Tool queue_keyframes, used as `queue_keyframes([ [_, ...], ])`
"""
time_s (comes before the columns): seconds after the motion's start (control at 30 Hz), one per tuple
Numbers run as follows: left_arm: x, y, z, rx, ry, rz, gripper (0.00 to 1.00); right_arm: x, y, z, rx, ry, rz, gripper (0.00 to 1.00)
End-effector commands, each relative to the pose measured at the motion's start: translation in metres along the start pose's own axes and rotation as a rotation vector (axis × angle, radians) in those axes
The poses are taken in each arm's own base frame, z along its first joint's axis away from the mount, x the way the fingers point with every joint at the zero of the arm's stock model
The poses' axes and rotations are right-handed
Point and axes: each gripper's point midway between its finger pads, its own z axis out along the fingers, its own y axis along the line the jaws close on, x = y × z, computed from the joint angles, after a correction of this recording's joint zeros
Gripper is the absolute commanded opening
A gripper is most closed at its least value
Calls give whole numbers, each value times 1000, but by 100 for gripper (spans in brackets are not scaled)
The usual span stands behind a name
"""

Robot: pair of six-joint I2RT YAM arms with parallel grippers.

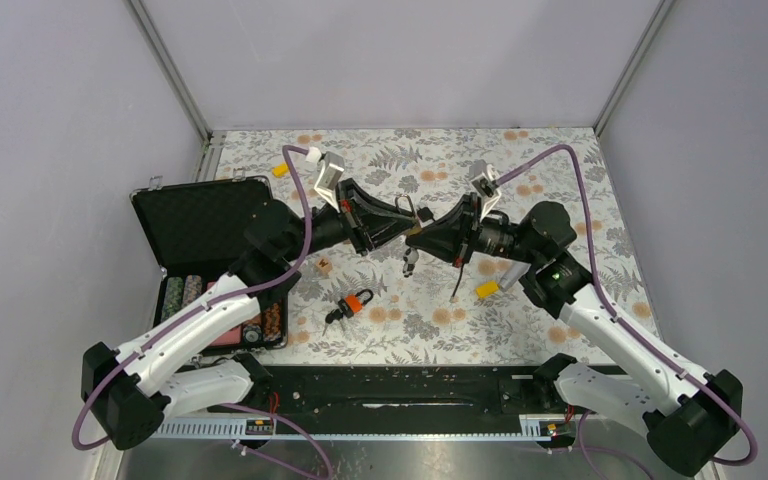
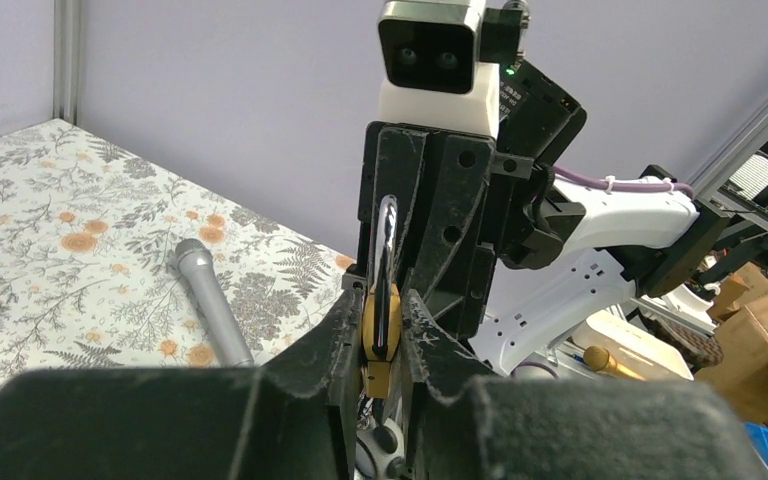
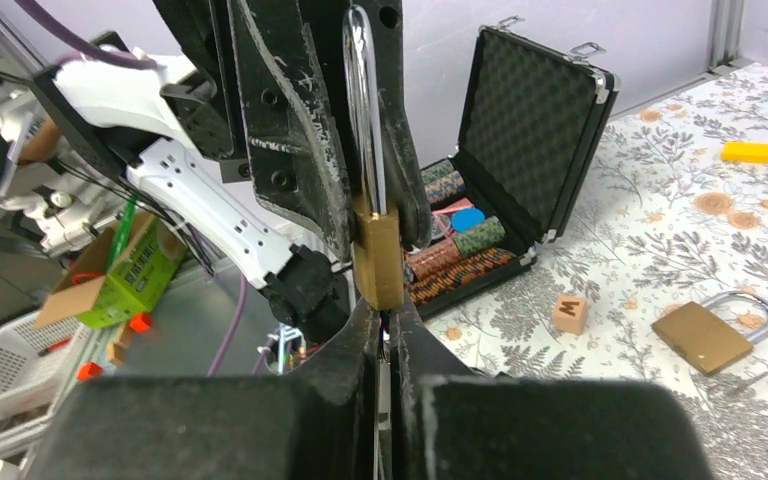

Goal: Lock with the key
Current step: Lock the lock, then place the lock at the center of the board, then place the key at the center of the board.

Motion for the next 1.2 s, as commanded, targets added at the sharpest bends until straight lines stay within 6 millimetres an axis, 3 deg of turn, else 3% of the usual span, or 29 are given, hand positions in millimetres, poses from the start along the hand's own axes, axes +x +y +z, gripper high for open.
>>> queue_keyframes([
  [0.0, -36, -11, -5, -11, -131, 64, 0, 22, 5, -8, -46, 100, -78, 0],
  [0.17, -63, -3, -25, -81, -274, 70, 0, 59, 1, -22, -49, 254, -79, 0],
  [0.3, -75, 0, -37, -100, -351, 56, 0, 71, 0, -28, -46, 316, -63, 0],
  [0.43, -60, 18, -27, -139, -282, 28, 0, 67, -41, -28, 186, 307, -45, 0],
  [0.63, -15, 79, 7, -240, -135, -43, 0, 55, -131, -55, 678, 247, 54, 0],
  [0.77, 28, 133, 47, -282, -31, -114, 0, 49, -189, -97, 1031, 183, 72, 0],
  [0.83, 63, 168, 69, -318, 27, -180, 0, 48, -215, -121, 1176, 155, 86, 0],
  [1.0, 125, 231, 122, -405, 113, -249, 0, 55, -275, -164, 1409, 122, 188, 0],
  [1.17, 179, 272, 161, -428, 150, -365, 0, 80, -311, -189, 1502, 147, 286, 0],
])
